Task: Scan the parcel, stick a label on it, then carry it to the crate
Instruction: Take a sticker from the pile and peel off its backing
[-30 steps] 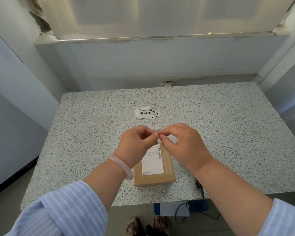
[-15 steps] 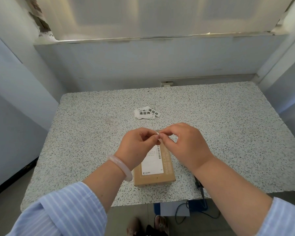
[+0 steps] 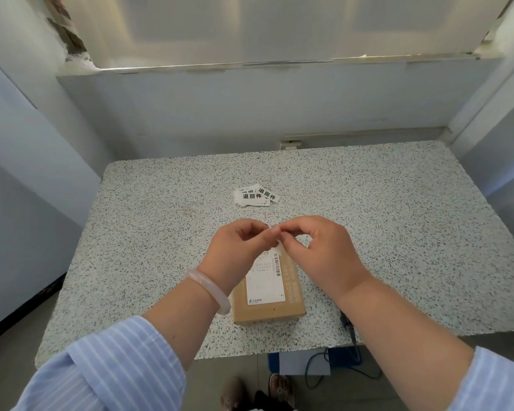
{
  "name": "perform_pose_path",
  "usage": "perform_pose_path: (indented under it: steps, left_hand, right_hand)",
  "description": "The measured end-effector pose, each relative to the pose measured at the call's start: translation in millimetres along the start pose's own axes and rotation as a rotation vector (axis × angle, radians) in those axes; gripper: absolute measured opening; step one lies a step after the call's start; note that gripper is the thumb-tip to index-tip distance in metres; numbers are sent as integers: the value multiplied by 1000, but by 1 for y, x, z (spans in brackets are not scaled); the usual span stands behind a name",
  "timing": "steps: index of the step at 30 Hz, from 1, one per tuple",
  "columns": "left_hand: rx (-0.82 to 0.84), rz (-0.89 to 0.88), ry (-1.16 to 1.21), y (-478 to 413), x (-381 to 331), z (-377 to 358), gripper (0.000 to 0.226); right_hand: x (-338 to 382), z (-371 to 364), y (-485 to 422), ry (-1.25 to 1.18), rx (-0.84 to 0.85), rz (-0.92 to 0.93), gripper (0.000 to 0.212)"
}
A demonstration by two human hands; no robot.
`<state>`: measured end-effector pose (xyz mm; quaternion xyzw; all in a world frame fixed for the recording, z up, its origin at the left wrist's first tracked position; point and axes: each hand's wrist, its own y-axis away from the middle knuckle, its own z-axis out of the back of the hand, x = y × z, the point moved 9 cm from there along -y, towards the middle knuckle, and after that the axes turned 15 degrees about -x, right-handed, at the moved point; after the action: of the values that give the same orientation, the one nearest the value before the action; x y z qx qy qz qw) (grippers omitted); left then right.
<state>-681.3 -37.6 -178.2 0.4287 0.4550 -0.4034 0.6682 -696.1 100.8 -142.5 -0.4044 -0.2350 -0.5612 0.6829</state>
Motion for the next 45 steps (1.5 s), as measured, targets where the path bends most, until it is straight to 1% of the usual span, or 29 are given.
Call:
perform_pose_path:
  steps: [7,11,14,18,23,27,35,41,45]
  left_hand:
    - [41,18,18,0,2,-4,7]
    - [45,34,31,0,2,-5,12]
    - [29,38,39,-1,1,-4,10]
    - [20,65,71,-1,0,-2,7]
    - [31,80,93,-2,1,-3,8]
    - [22,69,103,-3,1,-1,3]
    - [43,-1,23,-2,-4,-3,5]
    - [41,-7,37,-4,-4,-4,7]
    - [40,-9,31,-3,-5,-4,4]
  right_hand:
    - [0,5,-2,20,-54,13,14]
    - [-4,6,-3,16,-78,-8,13]
    - [-3,7,-2,0,-97,-1,12]
    - [0,8,-1,9,-115,48,13]
    - [6,11,0,55,-153,152,13]
    - [7,13,0,70,-166,165,12]
    - [4,13,-1,37,-152,97,12]
    - [8,9,-1,42,-109,122,11]
    - [11,10,-1,57,-118,164,12]
